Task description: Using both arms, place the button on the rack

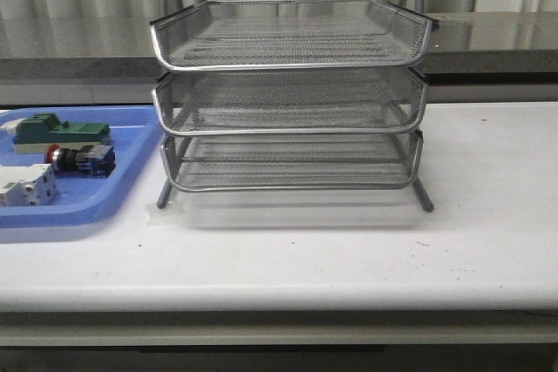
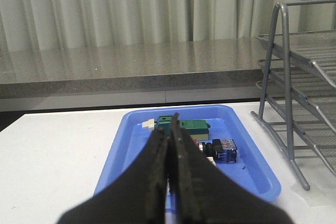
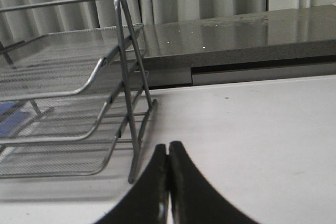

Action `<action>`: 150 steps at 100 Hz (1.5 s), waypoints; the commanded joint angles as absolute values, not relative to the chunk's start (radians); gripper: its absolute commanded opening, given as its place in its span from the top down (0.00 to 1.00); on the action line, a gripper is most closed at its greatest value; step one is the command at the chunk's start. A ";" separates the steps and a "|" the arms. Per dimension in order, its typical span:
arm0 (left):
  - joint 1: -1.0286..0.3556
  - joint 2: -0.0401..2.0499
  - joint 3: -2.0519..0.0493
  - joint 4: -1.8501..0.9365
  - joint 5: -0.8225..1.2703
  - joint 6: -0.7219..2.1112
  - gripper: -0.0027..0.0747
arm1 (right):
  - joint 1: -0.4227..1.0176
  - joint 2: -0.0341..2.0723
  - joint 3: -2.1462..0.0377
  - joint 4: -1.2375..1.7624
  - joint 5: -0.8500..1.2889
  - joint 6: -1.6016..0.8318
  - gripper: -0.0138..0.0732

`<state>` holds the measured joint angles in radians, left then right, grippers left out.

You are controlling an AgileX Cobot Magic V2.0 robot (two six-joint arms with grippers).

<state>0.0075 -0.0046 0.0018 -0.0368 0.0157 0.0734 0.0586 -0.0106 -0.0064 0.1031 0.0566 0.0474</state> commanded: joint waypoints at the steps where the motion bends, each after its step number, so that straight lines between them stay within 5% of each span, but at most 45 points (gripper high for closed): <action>1: 0.011 -0.037 0.044 -0.038 -0.059 0.067 0.99 | 0.059 -0.001 -0.099 0.159 0.029 0.045 0.91; 48: 0.011 -0.037 0.044 -0.038 -0.059 0.067 0.99 | 0.058 0.524 -0.587 0.177 0.591 0.045 0.91; 96: 0.011 -0.037 0.044 -0.038 -0.059 0.067 0.99 | 0.058 0.848 -0.624 0.488 0.472 0.045 0.90; 130: 0.011 -0.037 0.044 -0.038 -0.059 0.067 0.99 | 0.058 1.004 -0.624 0.726 0.453 -0.056 0.59; 150: 0.011 -0.037 0.044 -0.038 -0.059 0.067 0.99 | 0.058 1.077 -0.625 0.997 0.423 -0.292 0.55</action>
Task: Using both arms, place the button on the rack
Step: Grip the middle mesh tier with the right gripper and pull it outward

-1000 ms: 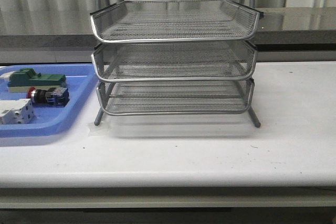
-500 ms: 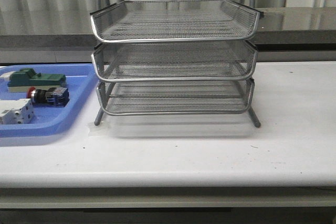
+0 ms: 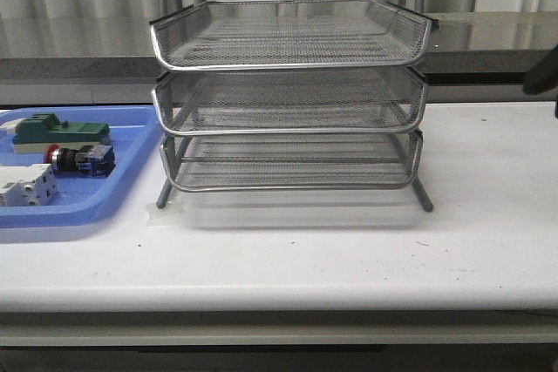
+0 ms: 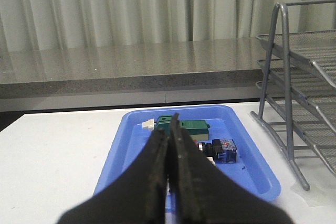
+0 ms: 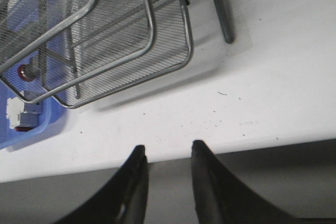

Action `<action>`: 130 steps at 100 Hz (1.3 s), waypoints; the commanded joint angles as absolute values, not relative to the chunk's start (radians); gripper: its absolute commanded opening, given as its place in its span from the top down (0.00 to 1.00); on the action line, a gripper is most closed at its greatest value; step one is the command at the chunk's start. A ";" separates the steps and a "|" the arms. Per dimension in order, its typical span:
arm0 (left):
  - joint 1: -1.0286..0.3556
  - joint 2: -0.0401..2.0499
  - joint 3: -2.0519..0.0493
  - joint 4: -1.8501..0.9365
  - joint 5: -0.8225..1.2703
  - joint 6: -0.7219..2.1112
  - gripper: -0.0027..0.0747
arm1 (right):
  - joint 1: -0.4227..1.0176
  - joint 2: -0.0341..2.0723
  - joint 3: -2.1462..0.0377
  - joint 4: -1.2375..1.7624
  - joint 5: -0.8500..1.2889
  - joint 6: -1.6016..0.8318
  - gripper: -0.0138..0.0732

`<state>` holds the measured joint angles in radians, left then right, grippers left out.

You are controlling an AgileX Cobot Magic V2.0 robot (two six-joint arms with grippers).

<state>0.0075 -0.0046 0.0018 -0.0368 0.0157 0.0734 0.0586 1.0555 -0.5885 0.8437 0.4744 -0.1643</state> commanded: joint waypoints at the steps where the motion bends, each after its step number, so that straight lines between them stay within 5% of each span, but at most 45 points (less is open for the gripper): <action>1: 0.011 -0.037 0.044 -0.038 -0.059 0.067 0.99 | 0.058 1.084 -0.626 1.023 0.422 -0.303 0.55; 44: 0.011 -0.037 0.044 -0.038 -0.059 0.067 0.99 | 0.058 1.371 -0.698 1.676 0.462 -0.983 0.55; 118: 0.011 -0.037 0.044 -0.038 -0.059 0.067 0.99 | 0.058 1.673 -0.905 1.679 0.549 -0.996 0.55; 130: 0.011 -0.037 0.044 -0.038 -0.059 0.067 0.99 | 0.058 1.673 -0.905 1.672 0.557 -0.996 0.63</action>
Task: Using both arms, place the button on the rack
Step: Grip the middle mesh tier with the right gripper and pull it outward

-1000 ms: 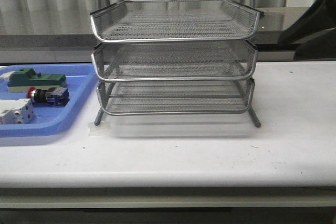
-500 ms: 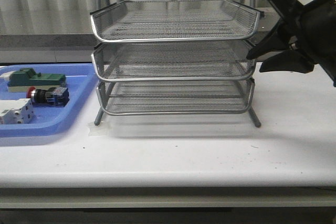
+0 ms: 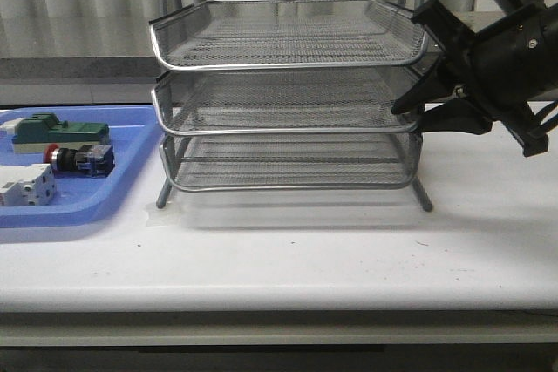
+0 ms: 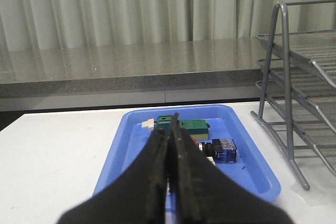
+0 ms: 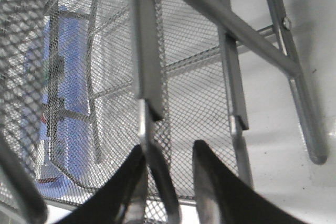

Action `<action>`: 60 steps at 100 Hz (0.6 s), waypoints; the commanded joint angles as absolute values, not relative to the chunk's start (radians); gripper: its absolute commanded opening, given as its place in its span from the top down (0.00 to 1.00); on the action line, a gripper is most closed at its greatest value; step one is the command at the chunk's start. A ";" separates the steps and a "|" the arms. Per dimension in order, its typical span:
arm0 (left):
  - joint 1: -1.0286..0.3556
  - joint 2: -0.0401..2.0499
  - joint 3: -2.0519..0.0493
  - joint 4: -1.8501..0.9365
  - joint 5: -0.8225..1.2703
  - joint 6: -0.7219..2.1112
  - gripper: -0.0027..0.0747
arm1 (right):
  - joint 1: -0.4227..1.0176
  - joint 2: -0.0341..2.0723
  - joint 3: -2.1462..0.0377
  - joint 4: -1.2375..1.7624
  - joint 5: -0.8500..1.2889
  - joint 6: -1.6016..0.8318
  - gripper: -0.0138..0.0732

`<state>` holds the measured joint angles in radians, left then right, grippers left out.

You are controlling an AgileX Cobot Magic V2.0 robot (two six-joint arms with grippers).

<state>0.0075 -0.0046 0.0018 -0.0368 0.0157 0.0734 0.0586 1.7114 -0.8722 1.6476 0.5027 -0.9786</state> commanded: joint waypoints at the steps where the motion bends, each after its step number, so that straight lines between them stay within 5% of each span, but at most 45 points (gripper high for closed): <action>1: 0.011 -0.037 0.044 -0.038 -0.059 0.067 0.99 | 0.058 1.673 -0.905 1.669 0.558 -0.996 0.65; 22: 0.011 -0.037 0.044 -0.038 -0.059 0.067 0.99 | 0.058 1.673 -0.902 1.615 0.580 -0.996 0.89; 60: 0.011 -0.037 0.044 -0.038 -0.059 0.067 0.99 | 0.058 1.648 -0.795 1.559 0.590 -0.995 0.90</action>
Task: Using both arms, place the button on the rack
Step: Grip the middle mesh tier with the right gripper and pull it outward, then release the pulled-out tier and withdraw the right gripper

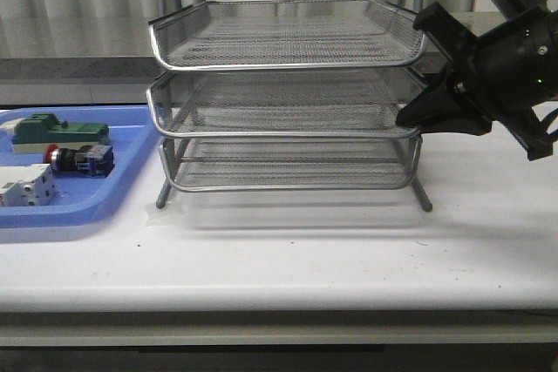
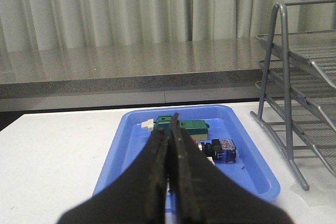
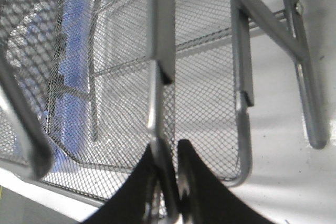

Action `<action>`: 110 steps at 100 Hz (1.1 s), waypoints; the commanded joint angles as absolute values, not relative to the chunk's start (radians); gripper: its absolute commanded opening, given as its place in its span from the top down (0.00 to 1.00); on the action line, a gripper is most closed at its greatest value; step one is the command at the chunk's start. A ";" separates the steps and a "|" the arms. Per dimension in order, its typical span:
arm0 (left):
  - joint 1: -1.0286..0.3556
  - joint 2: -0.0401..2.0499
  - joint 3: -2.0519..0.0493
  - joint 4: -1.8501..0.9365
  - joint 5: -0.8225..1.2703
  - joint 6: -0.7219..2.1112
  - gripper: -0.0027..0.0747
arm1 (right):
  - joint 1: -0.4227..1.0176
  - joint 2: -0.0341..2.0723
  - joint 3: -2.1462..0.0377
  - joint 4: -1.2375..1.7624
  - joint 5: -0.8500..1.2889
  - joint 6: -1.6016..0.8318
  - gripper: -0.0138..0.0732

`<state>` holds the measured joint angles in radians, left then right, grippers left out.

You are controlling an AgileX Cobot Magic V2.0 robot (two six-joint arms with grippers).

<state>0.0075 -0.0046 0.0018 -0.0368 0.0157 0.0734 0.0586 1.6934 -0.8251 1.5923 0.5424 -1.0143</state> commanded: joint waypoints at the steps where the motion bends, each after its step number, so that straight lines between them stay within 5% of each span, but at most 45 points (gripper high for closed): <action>1: 0.011 -0.037 0.044 -0.038 -0.059 0.067 0.99 | 0.058 1.647 -0.791 1.558 0.589 -0.995 0.90; 67: 0.011 -0.037 0.044 -0.038 -0.059 0.067 0.99 | 0.058 1.297 -0.438 1.498 0.503 -0.996 0.89; 78: 0.011 -0.037 0.044 -0.038 -0.059 0.067 0.99 | 0.058 1.245 -0.440 1.499 0.492 -0.996 0.76; 97: 0.011 -0.037 0.044 -0.038 -0.059 0.067 0.99 | 0.058 1.157 -0.440 1.489 0.454 -1.002 0.35; 110: 0.011 -0.037 0.044 -0.038 -0.059 0.067 0.99 | 0.058 1.080 -0.440 1.407 0.411 -1.006 0.31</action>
